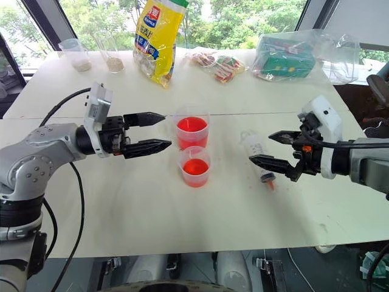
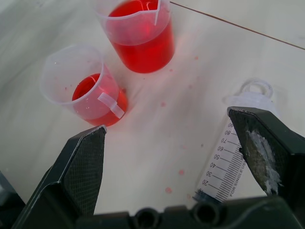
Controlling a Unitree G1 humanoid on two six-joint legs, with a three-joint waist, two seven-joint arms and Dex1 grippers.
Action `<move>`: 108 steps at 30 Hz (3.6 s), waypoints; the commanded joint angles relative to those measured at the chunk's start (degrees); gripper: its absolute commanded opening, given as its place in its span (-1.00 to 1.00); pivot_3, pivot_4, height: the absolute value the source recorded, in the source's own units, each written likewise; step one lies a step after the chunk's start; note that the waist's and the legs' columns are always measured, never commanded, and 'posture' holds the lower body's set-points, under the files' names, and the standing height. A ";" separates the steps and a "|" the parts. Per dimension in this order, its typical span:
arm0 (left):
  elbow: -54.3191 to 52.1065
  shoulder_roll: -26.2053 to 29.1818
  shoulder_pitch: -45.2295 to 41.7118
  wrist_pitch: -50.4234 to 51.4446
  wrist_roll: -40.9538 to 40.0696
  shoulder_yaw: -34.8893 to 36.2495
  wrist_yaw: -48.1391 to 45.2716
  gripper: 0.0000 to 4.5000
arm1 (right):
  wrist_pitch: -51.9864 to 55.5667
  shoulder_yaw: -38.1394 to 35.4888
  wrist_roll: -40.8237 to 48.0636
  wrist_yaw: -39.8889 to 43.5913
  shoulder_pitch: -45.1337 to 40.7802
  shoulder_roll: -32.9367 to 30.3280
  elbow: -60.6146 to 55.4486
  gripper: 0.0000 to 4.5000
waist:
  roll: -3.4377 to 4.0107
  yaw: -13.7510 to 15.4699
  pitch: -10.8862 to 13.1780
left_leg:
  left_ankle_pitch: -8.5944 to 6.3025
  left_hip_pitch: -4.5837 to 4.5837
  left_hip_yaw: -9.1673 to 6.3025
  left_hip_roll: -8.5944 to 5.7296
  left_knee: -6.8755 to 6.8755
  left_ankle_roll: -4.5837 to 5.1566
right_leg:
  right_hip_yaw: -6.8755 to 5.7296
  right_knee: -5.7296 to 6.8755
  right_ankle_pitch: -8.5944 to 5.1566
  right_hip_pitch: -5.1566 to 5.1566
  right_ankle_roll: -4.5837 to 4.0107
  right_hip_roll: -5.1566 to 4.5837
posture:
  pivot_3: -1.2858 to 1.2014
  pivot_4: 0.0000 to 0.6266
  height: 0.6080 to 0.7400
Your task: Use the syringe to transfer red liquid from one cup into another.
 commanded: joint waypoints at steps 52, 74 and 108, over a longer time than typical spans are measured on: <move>-1.10 -4.05 1.17 -6.02 4.15 -1.29 0.63 1.00 | 1.50 35.08 -22.79 -5.92 -24.11 13.02 33.31 0.98 | 0.00 -0.14 0.00 | 0.00 -0.02 0.04 -0.01 0.01 0.01 | 0.04 0.01 0.11 -0.02 0.17 0.01 | 0.03 -0.52 1.00; 0.27 -2.66 -4.87 -2.94 3.64 -1.10 3.63 1.00 | 0.24 30.95 -33.53 -2.95 -22.38 15.34 23.90 -0.37 | -0.02 -1.30 -0.02 | 0.01 0.01 0.00 0.00 0.03 -0.01 | 0.00 0.10 0.13 -0.02 0.20 0.03 | 0.03 -0.52 1.00; 13.49 -2.94 -13.06 -8.14 6.05 0.97 -2.63 1.00 | -60.40 23.07 -33.21 2.53 -25.81 57.53 35.02 -0.37 | 0.01 -1.50 0.00 | 0.03 0.03 -0.01 -0.02 -0.02 -0.05 | -0.05 0.18 0.14 -0.03 0.21 -0.02 | 0.03 -0.52 1.00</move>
